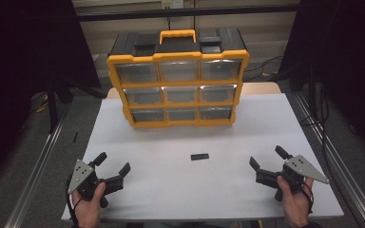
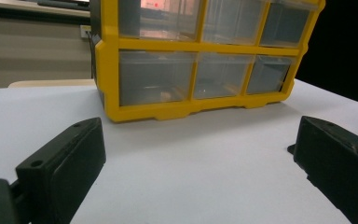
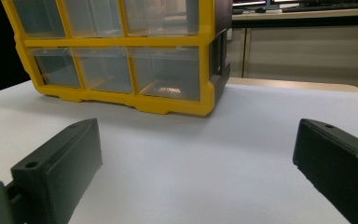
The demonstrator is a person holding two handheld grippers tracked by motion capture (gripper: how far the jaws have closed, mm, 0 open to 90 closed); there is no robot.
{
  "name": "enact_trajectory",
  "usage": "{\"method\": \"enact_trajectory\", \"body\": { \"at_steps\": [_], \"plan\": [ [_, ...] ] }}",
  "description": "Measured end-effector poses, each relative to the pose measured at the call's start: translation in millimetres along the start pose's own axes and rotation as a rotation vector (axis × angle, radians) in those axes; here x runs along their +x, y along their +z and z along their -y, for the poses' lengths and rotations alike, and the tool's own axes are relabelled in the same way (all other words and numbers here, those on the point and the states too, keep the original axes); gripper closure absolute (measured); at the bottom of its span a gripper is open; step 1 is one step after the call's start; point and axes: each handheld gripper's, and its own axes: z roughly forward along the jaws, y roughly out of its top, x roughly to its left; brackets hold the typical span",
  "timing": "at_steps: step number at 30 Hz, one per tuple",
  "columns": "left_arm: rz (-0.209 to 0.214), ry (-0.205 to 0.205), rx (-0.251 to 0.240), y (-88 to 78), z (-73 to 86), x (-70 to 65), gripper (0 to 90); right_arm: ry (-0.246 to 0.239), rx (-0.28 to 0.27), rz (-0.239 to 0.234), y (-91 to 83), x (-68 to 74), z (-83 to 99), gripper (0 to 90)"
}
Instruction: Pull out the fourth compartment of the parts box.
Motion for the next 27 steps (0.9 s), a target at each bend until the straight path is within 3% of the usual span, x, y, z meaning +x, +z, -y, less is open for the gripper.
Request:
{"method": "enact_trajectory", "body": {
  "at_steps": [21,27],
  "plan": [
    [-0.027,0.017,0.02,6.0,-1.7,0.4,2.2,0.015,-0.002,-0.012,1.0,2.1,0.3,0.0],
    [-0.013,0.028,0.028,10.6,-4.2,-1.1,2.1,0.006,-0.004,-0.013,0.9,3.8,-0.1,0.1]
  ]
}}
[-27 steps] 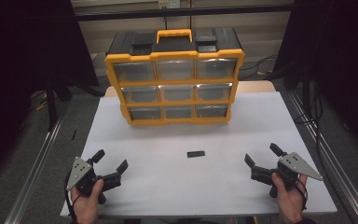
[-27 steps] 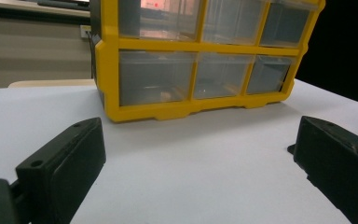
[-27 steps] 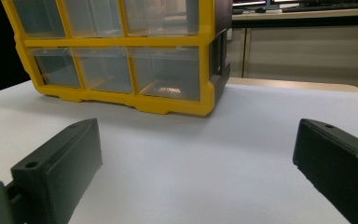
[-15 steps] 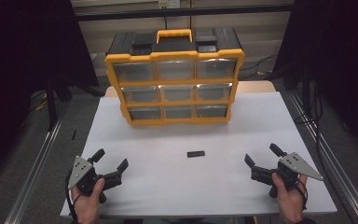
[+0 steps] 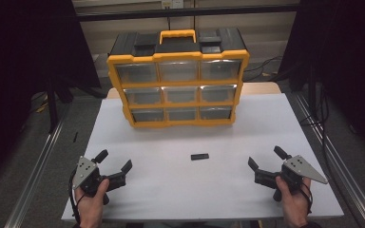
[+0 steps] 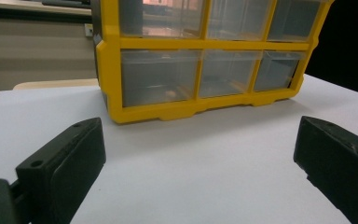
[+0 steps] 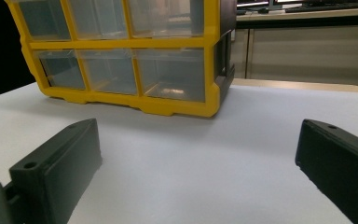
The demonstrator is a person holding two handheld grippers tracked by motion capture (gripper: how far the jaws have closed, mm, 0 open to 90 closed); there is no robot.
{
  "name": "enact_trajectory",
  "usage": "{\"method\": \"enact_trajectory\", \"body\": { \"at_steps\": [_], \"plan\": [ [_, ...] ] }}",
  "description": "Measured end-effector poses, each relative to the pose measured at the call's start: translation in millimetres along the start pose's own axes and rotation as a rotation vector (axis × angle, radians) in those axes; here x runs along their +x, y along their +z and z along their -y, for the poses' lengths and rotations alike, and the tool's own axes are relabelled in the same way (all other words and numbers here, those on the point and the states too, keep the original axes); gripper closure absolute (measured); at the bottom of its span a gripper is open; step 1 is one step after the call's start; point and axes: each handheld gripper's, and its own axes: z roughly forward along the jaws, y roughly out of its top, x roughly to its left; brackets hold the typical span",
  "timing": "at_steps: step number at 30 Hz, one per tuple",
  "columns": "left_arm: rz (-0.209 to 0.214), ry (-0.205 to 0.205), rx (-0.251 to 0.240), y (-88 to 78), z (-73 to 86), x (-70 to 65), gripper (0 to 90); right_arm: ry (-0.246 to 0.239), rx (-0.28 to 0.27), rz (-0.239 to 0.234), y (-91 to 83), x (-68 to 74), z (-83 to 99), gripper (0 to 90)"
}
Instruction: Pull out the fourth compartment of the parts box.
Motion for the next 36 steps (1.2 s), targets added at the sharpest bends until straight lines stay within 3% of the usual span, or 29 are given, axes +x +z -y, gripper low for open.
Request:
{"method": "enact_trajectory", "body": {
  "at_steps": [7,9,17,19,24,29,35,36],
  "plan": [
    [0.007,0.006,-0.001,5.1,-9.2,3.7,2.1,0.008,0.002,-0.009,1.1,0.6,0.3,0.0],
    [-0.007,0.024,-0.011,7.3,-13.1,4.1,2.0,0.008,0.004,-0.014,1.1,1.0,0.5,0.0],
    [0.015,0.045,-0.024,16.6,-17.9,2.5,1.9,0.011,0.0,-0.014,1.5,2.1,0.4,0.0],
    [0.017,0.07,-0.023,19.4,-19.4,2.7,1.9,0.01,-0.002,-0.013,1.5,2.2,0.4,0.0],
    [0.002,0.089,-0.036,24.1,-23.6,0.4,3.2,0.016,-0.001,-0.009,1.6,1.8,0.5,0.0],
    [0.022,0.147,-0.061,29.5,-31.7,-2.5,3.4,0.013,0.001,-0.012,1.8,2.1,0.5,0.0],
    [0.035,0.17,-0.045,40.7,-33.0,0.0,3.6,0.015,0.004,-0.017,2.2,2.0,0.4,0.0],
    [0.042,0.189,-0.035,42.5,-33.5,1.3,3.6,0.017,0.004,-0.016,2.4,2.2,0.5,0.0]
  ]
}}
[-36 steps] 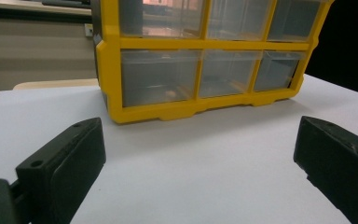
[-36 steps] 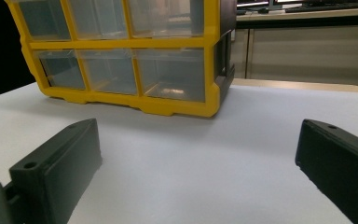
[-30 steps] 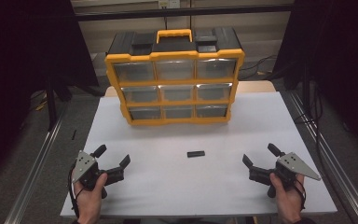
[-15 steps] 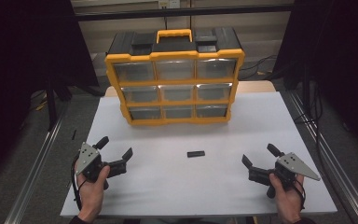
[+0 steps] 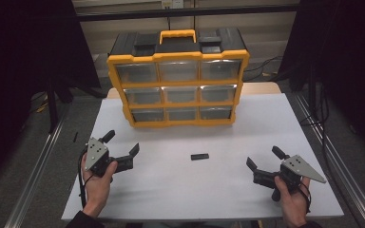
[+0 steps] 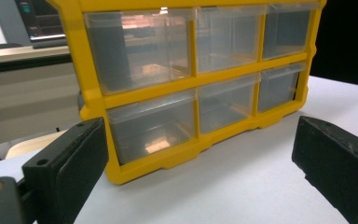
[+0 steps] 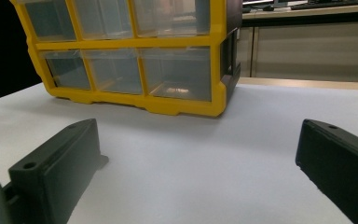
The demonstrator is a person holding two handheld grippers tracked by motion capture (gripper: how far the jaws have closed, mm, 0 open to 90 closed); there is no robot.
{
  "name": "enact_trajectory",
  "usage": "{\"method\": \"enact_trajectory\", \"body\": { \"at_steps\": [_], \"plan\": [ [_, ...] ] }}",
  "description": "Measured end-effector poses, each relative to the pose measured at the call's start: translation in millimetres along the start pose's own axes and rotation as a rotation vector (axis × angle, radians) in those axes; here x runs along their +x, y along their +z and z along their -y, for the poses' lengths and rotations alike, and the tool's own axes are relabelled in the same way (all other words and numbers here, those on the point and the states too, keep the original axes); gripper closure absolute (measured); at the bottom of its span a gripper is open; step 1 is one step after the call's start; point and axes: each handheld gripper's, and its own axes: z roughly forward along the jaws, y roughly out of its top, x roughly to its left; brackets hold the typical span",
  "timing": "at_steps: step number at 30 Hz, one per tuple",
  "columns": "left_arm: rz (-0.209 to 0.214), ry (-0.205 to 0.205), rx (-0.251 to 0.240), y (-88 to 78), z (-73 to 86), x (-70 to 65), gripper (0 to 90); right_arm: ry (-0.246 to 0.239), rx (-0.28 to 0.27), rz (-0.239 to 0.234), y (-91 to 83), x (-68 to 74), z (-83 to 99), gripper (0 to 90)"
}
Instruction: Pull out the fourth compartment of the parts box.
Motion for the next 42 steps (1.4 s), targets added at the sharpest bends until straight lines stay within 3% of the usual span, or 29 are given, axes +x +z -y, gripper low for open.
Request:
{"method": "enact_trajectory", "body": {
  "at_steps": [2,8,15,17,18,19,24,25,27,34,42],
  "plan": [
    [0.01,0.001,-0.001,3.5,-1.3,-0.2,3.9,-0.002,0.001,-0.002,0.2,0.1,0.0,0.0],
    [0.011,0.124,0.007,12.2,-12.8,2.0,3.9,-0.005,-0.003,-0.005,0.3,0.7,-0.4,0.0],
    [0.001,0.228,0.023,24.6,-21.2,-0.4,4.6,-0.007,-0.003,-0.01,0.7,0.8,-0.2,0.0],
    [0.005,0.235,0.02,26.2,-22.0,-1.1,4.6,-0.006,-0.001,-0.011,0.7,0.7,-0.3,0.0],
    [-0.01,0.286,0.028,28.6,-24.2,-1.7,4.6,-0.006,0.0,-0.013,0.8,0.8,-0.2,0.0],
    [-0.014,0.312,0.031,29.9,-25.5,-1.8,4.6,-0.005,-0.001,-0.014,1.3,0.8,0.0,0.0],
    [-0.012,0.362,0.028,35.2,-29.9,-3.2,4.6,-0.003,0.001,-0.017,1.2,0.9,-0.1,0.0],
    [-0.022,0.405,0.038,37.4,-32.2,-2.7,4.6,-0.001,-0.002,-0.014,1.3,0.9,-0.1,0.0],
    [-0.043,0.432,0.046,40.2,-33.7,-3.3,4.7,-0.002,-0.001,-0.016,1.1,0.8,-0.1,0.0],
    [-0.086,0.593,0.062,46.7,-37.8,-9.2,4.9,-0.008,-0.001,-0.016,1.0,0.9,-0.3,0.0],
    [-0.109,0.699,0.049,54.9,-43.3,-10.5,3.9,-0.012,0.001,-0.018,0.9,1.2,-0.2,0.0]
  ]
}}
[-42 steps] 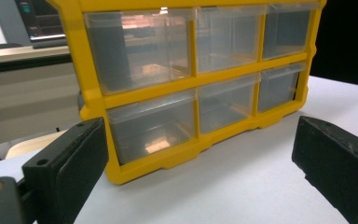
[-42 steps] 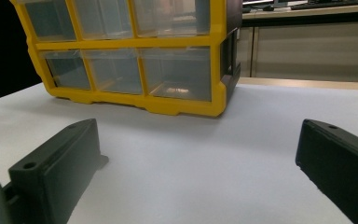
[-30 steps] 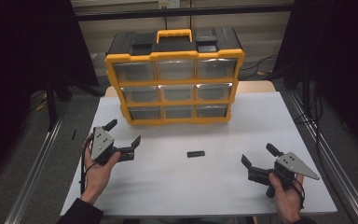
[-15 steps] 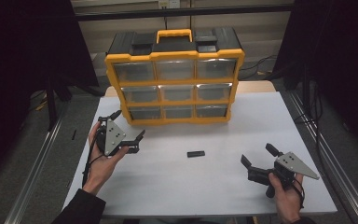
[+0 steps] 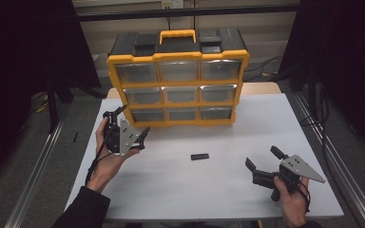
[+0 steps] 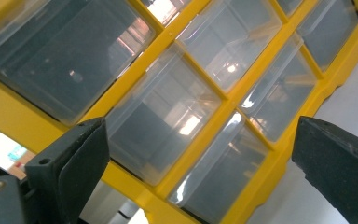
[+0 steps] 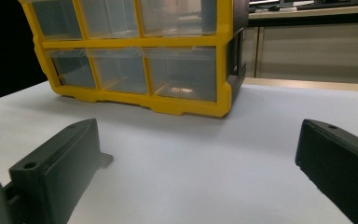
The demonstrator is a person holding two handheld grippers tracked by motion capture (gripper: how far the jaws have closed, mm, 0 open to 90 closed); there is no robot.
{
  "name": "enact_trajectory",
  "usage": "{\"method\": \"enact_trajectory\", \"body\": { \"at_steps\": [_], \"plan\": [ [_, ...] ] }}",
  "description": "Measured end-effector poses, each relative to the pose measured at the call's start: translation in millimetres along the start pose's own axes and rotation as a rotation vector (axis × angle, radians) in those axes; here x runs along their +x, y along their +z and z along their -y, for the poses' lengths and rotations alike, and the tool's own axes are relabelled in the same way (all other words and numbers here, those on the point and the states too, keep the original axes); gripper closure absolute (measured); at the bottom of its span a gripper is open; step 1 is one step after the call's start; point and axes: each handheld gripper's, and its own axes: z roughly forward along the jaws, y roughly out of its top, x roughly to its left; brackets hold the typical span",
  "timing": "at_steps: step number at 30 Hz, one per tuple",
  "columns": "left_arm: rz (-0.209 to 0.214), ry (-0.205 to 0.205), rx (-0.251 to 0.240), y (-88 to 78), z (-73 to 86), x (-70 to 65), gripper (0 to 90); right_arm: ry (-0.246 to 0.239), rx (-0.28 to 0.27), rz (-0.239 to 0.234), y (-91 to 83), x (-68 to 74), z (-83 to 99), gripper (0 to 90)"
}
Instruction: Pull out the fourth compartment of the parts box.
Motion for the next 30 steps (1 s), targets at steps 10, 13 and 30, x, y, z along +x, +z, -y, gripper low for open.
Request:
{"method": "enact_trajectory", "body": {
  "at_steps": [10,13,30],
  "plan": [
    [-0.048,0.196,0.029,7.2,-2.8,-4.0,3.9,-0.004,-0.003,0.002,-0.6,0.0,-0.3,0.0],
    [-0.055,0.265,0.027,9.5,-3.9,-4.0,4.3,-0.004,-0.003,0.0,-0.4,0.2,-0.3,0.0],
    [-0.1,0.402,0.07,21.9,0.4,4.4,9.8,-0.006,0.002,-0.009,-0.3,0.6,-0.1,0.0]
  ]
}}
